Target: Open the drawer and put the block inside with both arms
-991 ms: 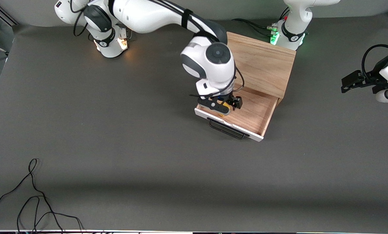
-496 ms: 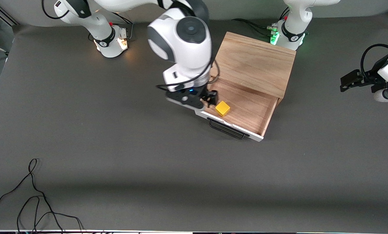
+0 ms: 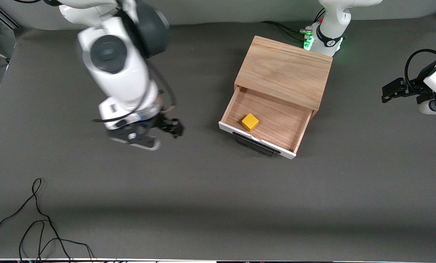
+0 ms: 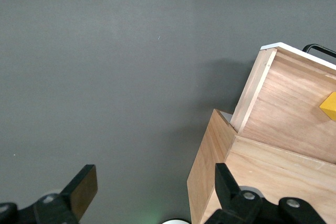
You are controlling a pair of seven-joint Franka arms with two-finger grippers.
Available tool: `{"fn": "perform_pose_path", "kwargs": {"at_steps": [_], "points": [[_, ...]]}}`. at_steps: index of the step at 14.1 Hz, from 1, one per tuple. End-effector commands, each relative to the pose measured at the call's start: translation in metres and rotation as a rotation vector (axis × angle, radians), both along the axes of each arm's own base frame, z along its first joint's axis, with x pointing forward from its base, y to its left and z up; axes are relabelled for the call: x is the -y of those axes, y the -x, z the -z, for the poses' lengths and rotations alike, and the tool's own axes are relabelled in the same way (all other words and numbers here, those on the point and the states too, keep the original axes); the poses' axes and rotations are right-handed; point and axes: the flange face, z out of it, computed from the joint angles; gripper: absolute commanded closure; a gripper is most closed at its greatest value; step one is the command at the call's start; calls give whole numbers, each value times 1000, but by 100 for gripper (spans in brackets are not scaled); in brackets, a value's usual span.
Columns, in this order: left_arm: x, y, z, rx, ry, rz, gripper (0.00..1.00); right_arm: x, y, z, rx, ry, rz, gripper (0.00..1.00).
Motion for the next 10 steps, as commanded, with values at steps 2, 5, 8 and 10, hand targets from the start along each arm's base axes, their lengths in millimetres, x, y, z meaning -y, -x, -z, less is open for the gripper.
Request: {"fn": "perform_pose_path", "kwargs": {"at_steps": [2, 5, 8, 10], "points": [[2, 3, -6, -3, 4, 19, 0, 73, 4, 1, -39, -7, -98, 0], [3, 2, -5, -5, 2, 21, 0, 123, 8, -1, -49, 7, -162, 0], [2, 2, -4, -6, 2, 19, 0, 195, 18, -3, -44, -11, -203, 0], [2, 2, -4, -6, 2, 19, 0, 224, 28, -14, -18, -26, -237, 0]]}}
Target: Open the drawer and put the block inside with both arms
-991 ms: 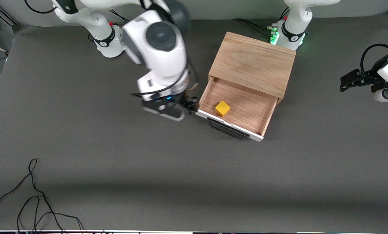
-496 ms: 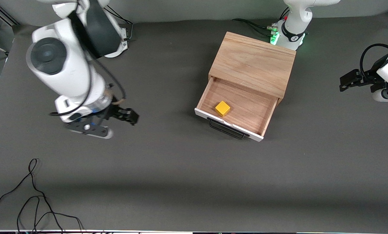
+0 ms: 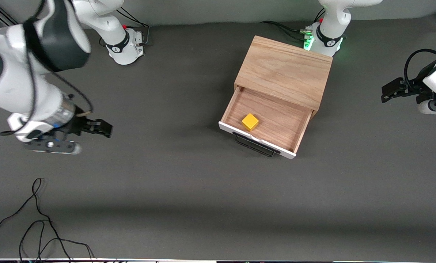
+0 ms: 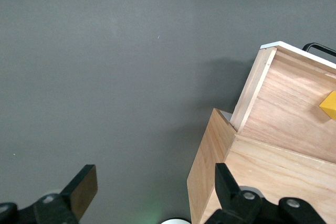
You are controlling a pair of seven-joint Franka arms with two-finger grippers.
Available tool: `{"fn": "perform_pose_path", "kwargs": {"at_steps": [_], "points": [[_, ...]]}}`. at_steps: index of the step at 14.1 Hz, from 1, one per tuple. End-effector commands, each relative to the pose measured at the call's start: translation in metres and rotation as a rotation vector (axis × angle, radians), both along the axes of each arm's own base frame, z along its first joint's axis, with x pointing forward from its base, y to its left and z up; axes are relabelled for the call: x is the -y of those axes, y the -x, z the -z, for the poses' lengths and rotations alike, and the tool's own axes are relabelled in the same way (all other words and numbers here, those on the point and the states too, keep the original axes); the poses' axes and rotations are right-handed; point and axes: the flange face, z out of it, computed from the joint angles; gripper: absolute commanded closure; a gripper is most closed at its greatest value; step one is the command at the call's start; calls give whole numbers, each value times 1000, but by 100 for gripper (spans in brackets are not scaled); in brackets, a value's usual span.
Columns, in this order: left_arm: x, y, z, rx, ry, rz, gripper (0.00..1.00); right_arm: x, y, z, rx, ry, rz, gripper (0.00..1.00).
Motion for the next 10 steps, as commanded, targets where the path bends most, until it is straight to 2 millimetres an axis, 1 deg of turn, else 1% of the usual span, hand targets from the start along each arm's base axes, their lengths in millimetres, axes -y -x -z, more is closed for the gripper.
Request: {"fn": "perform_pose_path", "kwargs": {"at_steps": [1, 2, 4, 6, 10], "points": [[1, 2, -4, -4, 2, 18, 0, 45, 29, -14, 27, -42, -16, 0], [1, 2, -4, -3, 2, 18, 0, 63, 33, -14, 28, -44, -7, 0], [2, 2, -4, -4, 2, 18, 0, 82, 36, -20, 42, -49, -7, 0], [1, 2, -4, -4, 2, 18, 0, 93, 38, -23, 40, -51, 13, 0], [2, 2, -4, -4, 2, 18, 0, 80, 44, -24, -17, -60, -5, 0]]}}
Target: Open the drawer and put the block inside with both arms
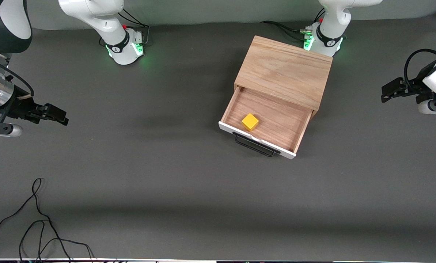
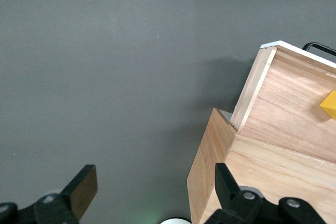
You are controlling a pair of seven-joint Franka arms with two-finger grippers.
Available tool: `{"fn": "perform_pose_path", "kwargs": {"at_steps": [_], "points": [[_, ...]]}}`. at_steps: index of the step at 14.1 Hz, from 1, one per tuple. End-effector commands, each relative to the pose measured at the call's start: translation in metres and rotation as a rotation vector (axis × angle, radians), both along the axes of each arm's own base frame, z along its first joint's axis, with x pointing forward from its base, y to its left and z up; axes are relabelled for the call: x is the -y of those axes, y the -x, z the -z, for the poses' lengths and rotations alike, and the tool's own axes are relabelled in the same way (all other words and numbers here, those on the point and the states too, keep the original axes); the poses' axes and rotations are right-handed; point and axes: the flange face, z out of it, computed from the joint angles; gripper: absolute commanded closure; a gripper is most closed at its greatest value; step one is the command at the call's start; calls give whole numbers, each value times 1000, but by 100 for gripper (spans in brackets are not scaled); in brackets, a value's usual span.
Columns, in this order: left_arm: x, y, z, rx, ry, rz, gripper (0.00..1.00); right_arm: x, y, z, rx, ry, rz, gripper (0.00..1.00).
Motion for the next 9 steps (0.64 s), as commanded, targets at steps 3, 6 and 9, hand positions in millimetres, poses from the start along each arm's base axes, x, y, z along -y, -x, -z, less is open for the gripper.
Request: {"fn": "perform_pose_path", "kwargs": {"at_steps": [3, 6, 9], "points": [[2, 1, -3, -3, 2, 18, 0, -14, -7, -14, -15, -7, -25, 0], [2, 1, -3, -3, 2, 18, 0, -4, -8, -14, -19, -8, -38, 0], [2, 1, -2, -4, 2, 20, 0, -5, -10, -10, -25, -7, -45, 0]]}}
